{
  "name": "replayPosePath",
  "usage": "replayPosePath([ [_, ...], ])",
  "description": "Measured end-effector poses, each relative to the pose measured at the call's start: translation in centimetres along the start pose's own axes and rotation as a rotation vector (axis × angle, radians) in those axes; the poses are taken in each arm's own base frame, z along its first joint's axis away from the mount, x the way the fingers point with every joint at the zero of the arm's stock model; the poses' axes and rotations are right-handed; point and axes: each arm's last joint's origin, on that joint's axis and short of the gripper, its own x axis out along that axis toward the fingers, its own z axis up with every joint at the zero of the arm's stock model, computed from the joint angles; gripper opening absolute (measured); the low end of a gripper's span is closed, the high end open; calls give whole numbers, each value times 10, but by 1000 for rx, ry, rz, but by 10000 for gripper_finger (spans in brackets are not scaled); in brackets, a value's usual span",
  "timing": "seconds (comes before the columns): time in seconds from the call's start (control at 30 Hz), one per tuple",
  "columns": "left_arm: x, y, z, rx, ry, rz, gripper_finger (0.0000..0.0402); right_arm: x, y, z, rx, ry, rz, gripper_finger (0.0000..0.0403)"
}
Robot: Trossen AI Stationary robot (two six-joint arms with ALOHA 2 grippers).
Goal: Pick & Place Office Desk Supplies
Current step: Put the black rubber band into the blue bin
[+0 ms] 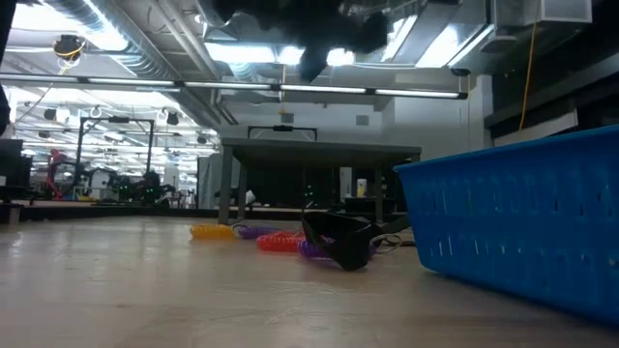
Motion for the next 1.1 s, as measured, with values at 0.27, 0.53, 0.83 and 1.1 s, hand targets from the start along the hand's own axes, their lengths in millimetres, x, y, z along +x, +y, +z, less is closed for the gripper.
replayPosePath([
  [0.27,22,-15,2,17,-102,-130,4,-5,-5,-10,6,120,-14,143],
  [0.53,67,-20,-28,7,24,-425,4,-10,-8,-5,-93,30,-115,143],
  [0.83,105,-8,-60,7,75,-490,4,-11,-7,-6,-49,36,-98,143],
  [1.1,124,17,-80,-9,69,-291,4,-11,-7,-6,-18,37,-95,143],
])
